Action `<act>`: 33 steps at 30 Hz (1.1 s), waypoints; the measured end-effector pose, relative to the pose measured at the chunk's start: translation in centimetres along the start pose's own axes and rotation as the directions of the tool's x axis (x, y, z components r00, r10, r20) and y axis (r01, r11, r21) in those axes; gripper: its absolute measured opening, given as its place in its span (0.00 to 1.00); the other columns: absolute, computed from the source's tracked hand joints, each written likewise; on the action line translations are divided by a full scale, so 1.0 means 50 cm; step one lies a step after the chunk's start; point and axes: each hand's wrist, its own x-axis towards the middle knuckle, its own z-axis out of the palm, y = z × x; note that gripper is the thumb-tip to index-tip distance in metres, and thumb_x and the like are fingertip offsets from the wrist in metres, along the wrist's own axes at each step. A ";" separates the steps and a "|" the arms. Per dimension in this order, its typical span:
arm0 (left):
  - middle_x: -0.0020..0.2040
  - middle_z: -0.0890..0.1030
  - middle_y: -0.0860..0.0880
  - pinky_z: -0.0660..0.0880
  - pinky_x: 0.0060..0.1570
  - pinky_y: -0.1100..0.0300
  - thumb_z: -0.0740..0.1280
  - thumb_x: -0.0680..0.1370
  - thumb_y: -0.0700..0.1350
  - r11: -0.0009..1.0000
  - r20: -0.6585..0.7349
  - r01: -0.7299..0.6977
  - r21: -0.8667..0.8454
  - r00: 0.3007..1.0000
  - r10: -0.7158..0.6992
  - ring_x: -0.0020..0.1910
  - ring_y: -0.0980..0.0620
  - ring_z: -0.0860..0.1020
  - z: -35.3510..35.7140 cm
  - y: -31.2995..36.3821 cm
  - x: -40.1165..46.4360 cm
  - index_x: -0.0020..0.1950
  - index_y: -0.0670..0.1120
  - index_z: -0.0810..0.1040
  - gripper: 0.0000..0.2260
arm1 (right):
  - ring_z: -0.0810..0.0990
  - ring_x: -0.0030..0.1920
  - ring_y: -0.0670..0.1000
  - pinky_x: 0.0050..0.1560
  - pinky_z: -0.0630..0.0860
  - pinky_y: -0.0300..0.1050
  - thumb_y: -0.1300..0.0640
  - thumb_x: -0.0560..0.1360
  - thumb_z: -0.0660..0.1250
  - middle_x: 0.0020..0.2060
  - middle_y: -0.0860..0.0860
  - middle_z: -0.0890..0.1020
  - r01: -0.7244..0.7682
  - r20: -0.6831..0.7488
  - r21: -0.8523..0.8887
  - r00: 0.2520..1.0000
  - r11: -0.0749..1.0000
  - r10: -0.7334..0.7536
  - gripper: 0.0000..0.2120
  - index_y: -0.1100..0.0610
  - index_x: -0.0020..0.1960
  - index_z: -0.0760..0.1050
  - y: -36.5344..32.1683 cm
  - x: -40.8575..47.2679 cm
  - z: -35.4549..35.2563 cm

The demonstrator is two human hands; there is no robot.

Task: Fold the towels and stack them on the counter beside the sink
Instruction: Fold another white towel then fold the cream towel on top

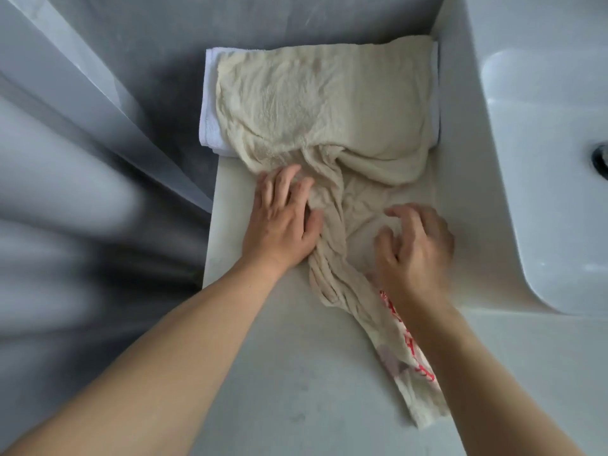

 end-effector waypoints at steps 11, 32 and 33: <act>0.61 0.73 0.42 0.65 0.57 0.50 0.60 0.79 0.55 0.988 -0.203 0.132 -0.076 0.968 -0.145 0.58 0.43 0.69 0.001 0.029 -0.042 0.57 0.44 0.73 0.16 | 0.72 0.55 0.62 0.56 0.68 0.59 0.52 0.76 0.59 0.56 0.56 0.76 0.145 0.149 -0.269 0.983 0.952 -0.108 0.18 0.54 0.63 0.77 0.063 -0.112 -0.006; 0.49 0.82 0.41 0.82 0.50 0.49 0.58 0.84 0.37 -0.522 0.653 0.405 -0.751 0.577 -0.492 0.44 0.45 0.83 -0.127 0.136 -0.227 0.51 0.44 0.73 0.06 | 0.77 0.41 0.49 0.41 0.72 0.44 0.58 0.76 0.59 0.37 0.44 0.80 -0.467 0.307 0.236 0.868 0.852 0.390 0.09 0.55 0.43 0.78 -0.035 -0.114 -0.130; 0.50 0.80 0.41 0.82 0.46 0.50 0.59 0.84 0.36 -0.399 0.621 0.480 -0.781 0.527 -0.581 0.42 0.46 0.82 -0.127 0.131 -0.235 0.51 0.45 0.73 0.06 | 0.77 0.40 0.48 0.40 0.71 0.43 0.58 0.76 0.60 0.37 0.44 0.80 -0.472 0.336 0.221 0.859 0.853 0.388 0.08 0.54 0.43 0.78 -0.041 -0.122 -0.140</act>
